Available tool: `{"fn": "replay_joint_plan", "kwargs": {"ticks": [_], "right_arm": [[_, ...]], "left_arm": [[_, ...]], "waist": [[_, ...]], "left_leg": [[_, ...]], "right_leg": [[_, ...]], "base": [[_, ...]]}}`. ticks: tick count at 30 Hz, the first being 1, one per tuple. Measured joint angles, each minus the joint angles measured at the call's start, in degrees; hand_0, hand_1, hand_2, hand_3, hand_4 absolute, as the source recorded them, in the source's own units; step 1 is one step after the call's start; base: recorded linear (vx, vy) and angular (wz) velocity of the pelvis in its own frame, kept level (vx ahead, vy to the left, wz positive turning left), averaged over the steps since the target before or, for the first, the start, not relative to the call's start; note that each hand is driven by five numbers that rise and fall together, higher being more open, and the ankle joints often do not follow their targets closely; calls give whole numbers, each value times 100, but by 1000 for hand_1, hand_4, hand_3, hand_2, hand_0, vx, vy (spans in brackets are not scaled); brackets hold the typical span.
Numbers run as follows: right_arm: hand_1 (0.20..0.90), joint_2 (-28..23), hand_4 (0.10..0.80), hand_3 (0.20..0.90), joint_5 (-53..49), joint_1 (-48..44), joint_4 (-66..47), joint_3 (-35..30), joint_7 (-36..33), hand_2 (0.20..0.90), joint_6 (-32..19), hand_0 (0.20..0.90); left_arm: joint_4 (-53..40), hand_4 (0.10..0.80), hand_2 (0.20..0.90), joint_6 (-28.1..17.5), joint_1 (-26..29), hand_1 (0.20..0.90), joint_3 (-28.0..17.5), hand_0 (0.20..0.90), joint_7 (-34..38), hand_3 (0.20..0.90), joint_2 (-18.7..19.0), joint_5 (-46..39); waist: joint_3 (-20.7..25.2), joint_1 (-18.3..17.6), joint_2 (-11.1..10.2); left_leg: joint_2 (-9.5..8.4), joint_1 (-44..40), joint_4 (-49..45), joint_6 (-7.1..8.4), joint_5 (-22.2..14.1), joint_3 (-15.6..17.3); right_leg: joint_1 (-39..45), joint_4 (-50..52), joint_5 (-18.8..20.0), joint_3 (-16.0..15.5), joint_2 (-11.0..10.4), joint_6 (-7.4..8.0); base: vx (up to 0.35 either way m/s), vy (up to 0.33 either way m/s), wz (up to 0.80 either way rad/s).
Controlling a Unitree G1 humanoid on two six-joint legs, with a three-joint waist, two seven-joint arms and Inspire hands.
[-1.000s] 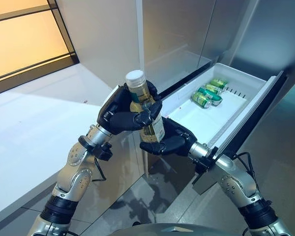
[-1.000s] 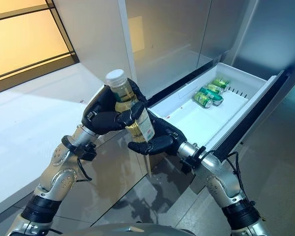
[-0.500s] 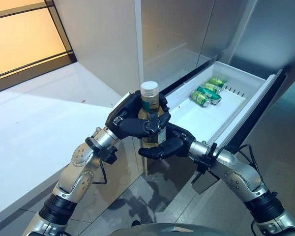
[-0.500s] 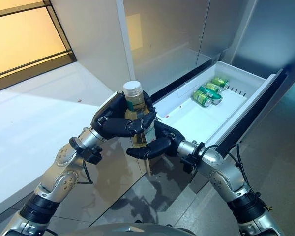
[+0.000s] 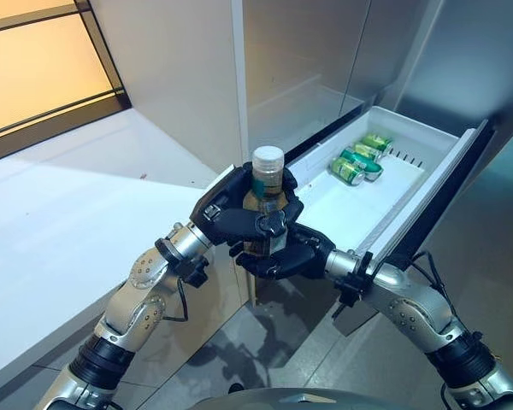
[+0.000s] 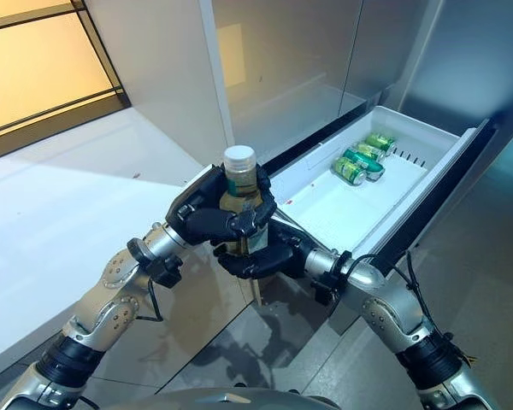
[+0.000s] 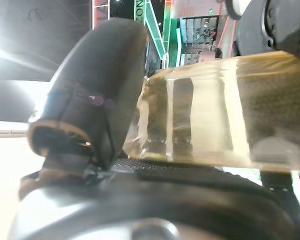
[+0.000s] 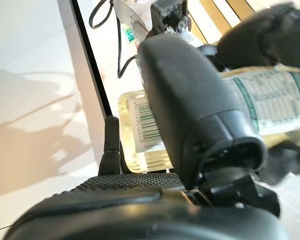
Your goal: Put drinks into fridge and close the fridge
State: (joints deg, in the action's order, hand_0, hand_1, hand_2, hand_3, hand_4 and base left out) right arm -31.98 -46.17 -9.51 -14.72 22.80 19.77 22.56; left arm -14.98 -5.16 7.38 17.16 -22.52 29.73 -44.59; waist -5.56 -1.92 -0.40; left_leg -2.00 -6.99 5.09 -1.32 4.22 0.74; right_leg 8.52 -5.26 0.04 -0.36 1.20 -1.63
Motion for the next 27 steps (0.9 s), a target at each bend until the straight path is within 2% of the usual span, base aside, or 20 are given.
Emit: {"fn": "replay_joint_plan", "kwargs": {"ticks": [8,9,10,15,19,23,27], "right_arm": [[300,9,100,200,-6,-6,-32,16,-229,300,-191,300],[300,0,100,200,-6,-7,-33,16,-237,300,-220,300],[300,-17,100,200,-5,-9,-44,16,-250,300,-235,300],[300,-83,100,200,-2,-9,-70,12,-344,300,-281,300],[300,-92,100,200,329,-118,-69,-61,-672,300,-461,300],[300,-287,100,200,1133,-270,-40,-364,-887,300,-686,300],[300,-330,100,200,1778,-283,240,-1013,-1318,300,-927,300]], "left_arm": [[3,100,300,2,119,300,0,300,41,200,-55,-37],[3,355,519,2,132,519,-1,519,41,455,-65,-37],[4,800,900,2,133,900,-8,900,41,900,-95,-32],[12,800,900,0,143,900,-35,900,65,900,-178,-41],[16,800,900,-5,144,900,-142,900,183,900,-371,-51],[23,800,900,-12,144,900,-193,900,280,900,-503,-54],[25,800,900,0,45,900,-220,900,277,900,-572,-165]], "waist": [[-34,7,-56],[-41,13,-68],[-43,17,-71],[-43,20,-72],[-44,32,-72],[-46,70,-76],[-49,160,-81]], "left_leg": [[0,2,0,0,-1,0],[0,2,0,0,-1,0],[-1,13,0,0,0,-1],[0,45,-1,-1,1,-14],[0,63,0,-1,0,-32],[-2,73,0,-1,0,-91],[-5,79,0,-1,1,-104]], "right_leg": [[0,0,-4,-3,0,6],[2,0,-3,-3,0,4],[3,0,0,-3,-1,0],[-18,1,4,-15,0,1],[-25,0,3,-34,0,2],[-22,0,3,-49,-2,2],[-21,0,3,-57,-3,2]], "base": [[0,0,0],[0,0,0],[0,0,0],[0,0,0],[0,0,0],[-2,13,4],[0,0,0]]}}
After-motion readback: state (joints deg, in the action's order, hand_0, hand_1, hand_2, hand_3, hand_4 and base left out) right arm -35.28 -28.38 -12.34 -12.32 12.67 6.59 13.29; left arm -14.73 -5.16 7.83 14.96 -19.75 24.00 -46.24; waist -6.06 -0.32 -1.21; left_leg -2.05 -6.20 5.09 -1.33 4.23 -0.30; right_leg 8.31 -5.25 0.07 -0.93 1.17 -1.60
